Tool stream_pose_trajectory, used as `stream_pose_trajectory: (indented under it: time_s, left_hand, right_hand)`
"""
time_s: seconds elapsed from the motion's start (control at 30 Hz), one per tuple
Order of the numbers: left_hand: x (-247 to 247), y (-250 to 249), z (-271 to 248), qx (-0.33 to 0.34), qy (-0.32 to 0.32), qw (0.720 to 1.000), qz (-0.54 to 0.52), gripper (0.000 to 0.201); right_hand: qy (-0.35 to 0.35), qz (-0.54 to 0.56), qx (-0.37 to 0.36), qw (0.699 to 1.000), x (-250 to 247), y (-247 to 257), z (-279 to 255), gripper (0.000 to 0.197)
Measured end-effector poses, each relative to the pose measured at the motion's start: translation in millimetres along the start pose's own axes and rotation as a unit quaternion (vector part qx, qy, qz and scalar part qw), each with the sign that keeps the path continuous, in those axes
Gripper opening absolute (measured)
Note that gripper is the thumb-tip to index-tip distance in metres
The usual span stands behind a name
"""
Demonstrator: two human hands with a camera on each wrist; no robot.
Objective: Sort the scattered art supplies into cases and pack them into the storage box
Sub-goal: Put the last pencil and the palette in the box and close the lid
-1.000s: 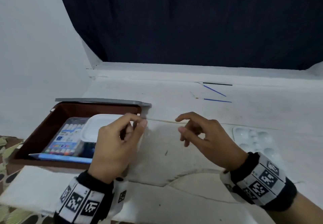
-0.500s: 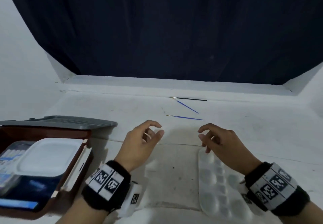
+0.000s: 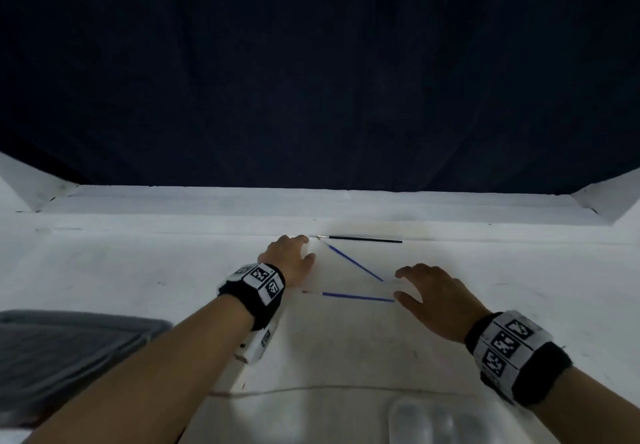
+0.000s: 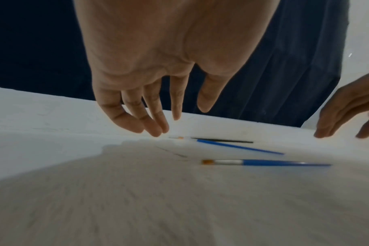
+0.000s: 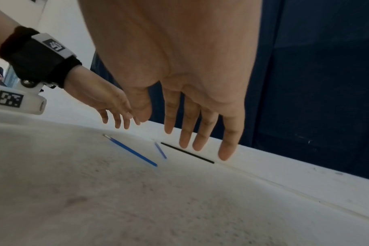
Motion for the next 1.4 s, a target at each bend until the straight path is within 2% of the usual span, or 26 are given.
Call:
stream_pose_trajectory:
  time_s: [0.1, 0.17, 0.37, 0.5, 0.7, 0.83, 1.0, 1.13, 1.3, 1.4]
  left_hand:
    - [-0.9, -0.9, 24.0, 0.009, 0.010, 0.994, 0.104, 0.047]
    - [-1.3, -1.5, 33.9, 0.022, 0.001, 0.992, 0.128, 0.046]
    - [1.0, -3.6, 48.9, 0.038, -0.015, 0.995, 0.092, 0.033]
    - [-3.0, -6.2, 52.5, 0.035, -0.056, 0.996, 0.056, 0.017]
    - [-8.7, -11.8, 52.6, 0.040, -0.099, 0.992, 0.069, 0.015]
    - [-4.0, -15.7, 51.8, 0.058, -0.088, 0.989, 0.102, 0.014]
    - [-5.6, -21.5, 57.5, 0.075, -0.109, 0.980, 0.147, 0.017]
    - [-4.3, -23.7, 62.7, 0.078, -0.096, 0.974, 0.192, 0.014]
    - [0.4, -31.7, 57.9, 0.115, -0.080, 0.954, 0.266, 0.024]
    - [4.5, -32.5, 53.1, 0.128, -0.052, 0.959, 0.246, 0.023]
  right_hand:
    - [0.043, -0.034, 0.017, 0.998, 5.3, -12.3, 21.7, 0.056]
    - [0.060, -0.049, 0.015, 0.997, 9.0, -17.5, 31.3, 0.061]
    - [0.071, -0.034, -0.003, 0.997, 14.4, -18.8, 46.4, 0.063]
    - [0.098, -0.049, -0.008, 0.994, 14.1, -11.7, 46.4, 0.062]
    - [0.098, -0.063, -0.013, 0.993, 13.6, -8.4, 43.8, 0.062]
    - [0.088, -0.053, -0.021, 0.994, 8.5, -11.6, 46.2, 0.062]
    - [0.083, -0.076, -0.029, 0.993, 7.0, -12.5, 47.7, 0.064]
    - [0.111, -0.098, -0.040, 0.988, 7.9, -10.8, 44.4, 0.068]
    - [0.152, -0.108, -0.023, 0.982, 17.1, -0.3, 41.0, 0.069]
    - [0.170, -0.117, 0.005, 0.979, 28.9, 7.1, 43.1, 0.072]
Point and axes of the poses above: each hand's wrist, its own z-axis towards the middle knuckle, its own x-axis out of the palm, y = z × x, the point moved 5 cm from there along z, towards the middle knuckle, and after that the axes turned 2 degrees about x, right-handed, at the moved point
